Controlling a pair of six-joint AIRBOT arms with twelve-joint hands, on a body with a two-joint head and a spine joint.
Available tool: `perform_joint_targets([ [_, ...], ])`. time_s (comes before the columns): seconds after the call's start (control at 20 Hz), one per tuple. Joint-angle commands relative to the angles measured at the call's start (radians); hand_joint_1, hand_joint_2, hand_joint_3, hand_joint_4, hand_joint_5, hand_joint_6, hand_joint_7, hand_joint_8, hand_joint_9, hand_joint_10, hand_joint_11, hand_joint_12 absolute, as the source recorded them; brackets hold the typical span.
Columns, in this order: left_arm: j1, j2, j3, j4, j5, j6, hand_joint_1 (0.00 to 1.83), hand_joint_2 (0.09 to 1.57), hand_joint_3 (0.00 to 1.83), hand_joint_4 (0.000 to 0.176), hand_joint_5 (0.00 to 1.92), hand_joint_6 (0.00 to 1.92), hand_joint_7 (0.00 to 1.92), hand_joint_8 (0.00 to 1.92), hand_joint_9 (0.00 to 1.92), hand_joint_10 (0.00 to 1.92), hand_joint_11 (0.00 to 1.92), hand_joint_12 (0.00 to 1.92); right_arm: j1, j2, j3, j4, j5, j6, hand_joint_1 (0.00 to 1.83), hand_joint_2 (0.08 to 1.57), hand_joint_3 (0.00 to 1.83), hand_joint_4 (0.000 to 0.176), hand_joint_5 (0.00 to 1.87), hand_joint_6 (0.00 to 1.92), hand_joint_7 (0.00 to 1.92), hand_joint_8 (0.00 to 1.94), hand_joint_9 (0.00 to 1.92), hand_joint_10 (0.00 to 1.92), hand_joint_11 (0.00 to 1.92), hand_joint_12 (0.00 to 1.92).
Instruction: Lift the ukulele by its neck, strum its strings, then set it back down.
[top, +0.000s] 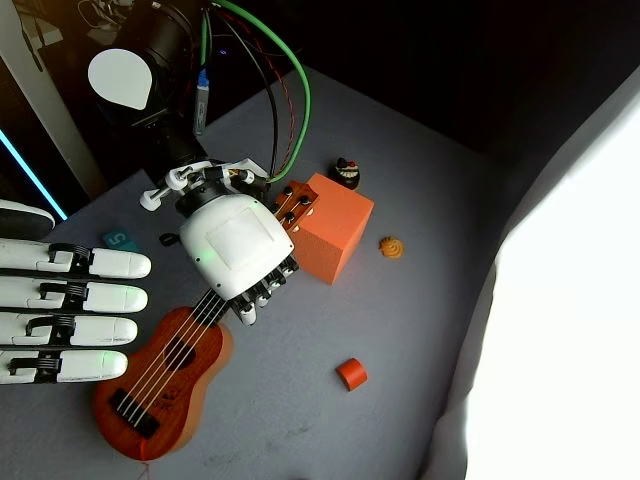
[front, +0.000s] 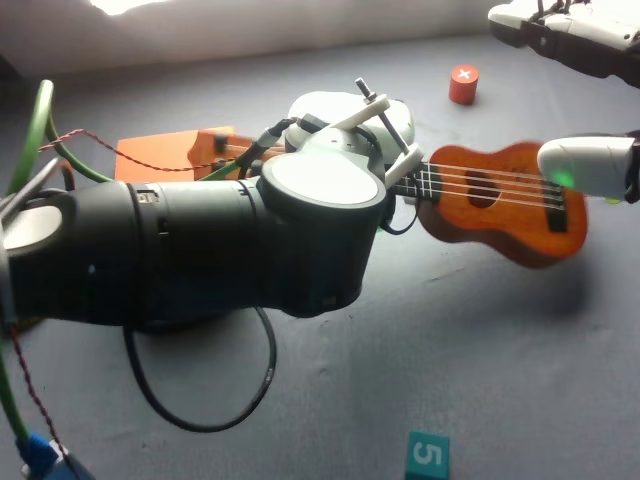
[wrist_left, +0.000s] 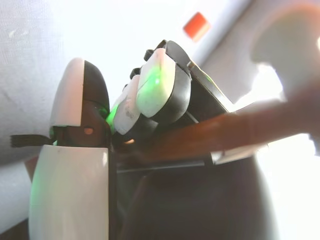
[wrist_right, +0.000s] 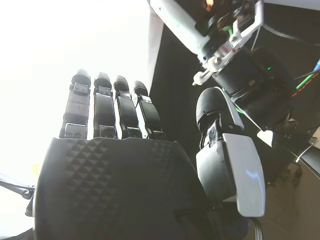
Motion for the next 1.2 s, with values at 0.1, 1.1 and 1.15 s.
perform_joint_targets([
  [0.1,-0.036,0.032,-0.036,0.052,-0.001,0.017,1.43,1.2,0.0,0.0,1.14,1.92,1.27,1.92,1.38,1.92,1.44,1.92,0.009,0.006,0.003,-0.025,0.121,0.055,0.14,1.33,0.0,0.0,0.01,0.0,0.0,0.0,0.0,0.0,0.0,0.0],
  [1.1,-0.223,0.262,-0.263,-0.144,-0.108,0.169,1.48,1.21,0.0,0.0,1.06,1.91,1.23,1.92,1.34,1.92,1.38,1.92,0.058,-0.009,0.075,-0.548,-0.018,0.497,0.09,1.33,0.0,0.0,0.02,0.01,0.05,0.01,0.02,0.01,0.0,0.0],
  [1.15,-0.223,0.262,-0.263,-0.144,-0.109,0.169,1.48,1.21,0.0,0.0,1.07,1.86,1.24,1.92,1.34,1.92,1.39,1.92,0.058,-0.009,0.075,-0.548,-0.018,0.498,0.09,1.34,0.01,0.0,0.0,0.0,0.02,0.0,0.0,0.0,0.0,0.0],
])
